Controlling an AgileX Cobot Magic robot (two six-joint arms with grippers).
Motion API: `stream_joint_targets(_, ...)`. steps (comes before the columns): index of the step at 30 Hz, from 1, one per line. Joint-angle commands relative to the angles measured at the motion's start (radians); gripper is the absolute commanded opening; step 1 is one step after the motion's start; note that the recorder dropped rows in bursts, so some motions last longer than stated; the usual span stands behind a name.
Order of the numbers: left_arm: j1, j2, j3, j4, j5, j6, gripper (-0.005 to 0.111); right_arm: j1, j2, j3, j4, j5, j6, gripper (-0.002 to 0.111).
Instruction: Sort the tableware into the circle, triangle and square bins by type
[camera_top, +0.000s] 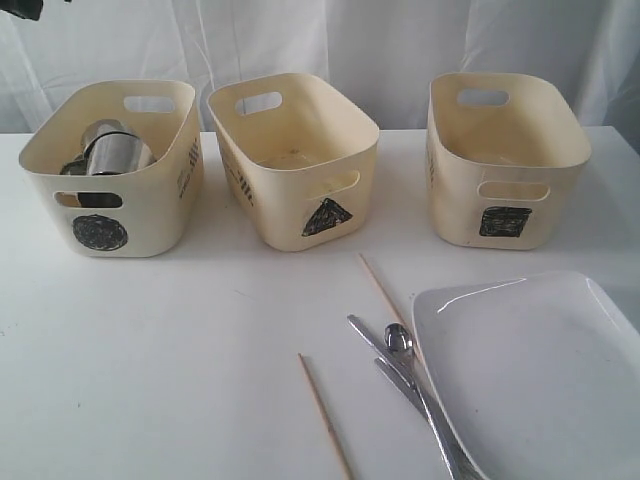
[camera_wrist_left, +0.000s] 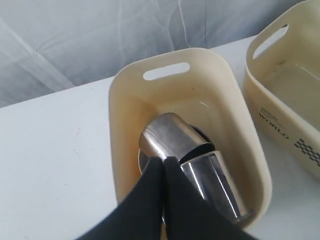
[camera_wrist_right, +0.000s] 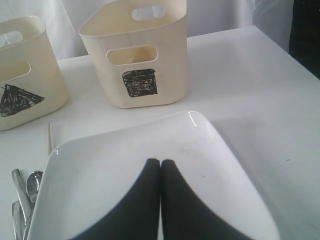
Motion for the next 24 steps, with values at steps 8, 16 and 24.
stream_joint_targets(8, 0.001, -0.392, 0.499, -0.004, -0.191, -0.157, 0.000, -0.001, -0.006, 0.002, -0.003, -0.007, 0.001, 0.000)
stream_joint_targets(16, 0.001, -0.956, 1.189, 0.007, -0.567, -0.263, 0.000, -0.001, -0.006, 0.002, -0.003, -0.007, 0.001, 0.000)
stream_joint_targets(24, 0.001, -1.001, 1.458, -0.123, -0.378, -0.446, 0.000, -0.001, -0.006, 0.002, -0.003, -0.007, 0.001, 0.000)
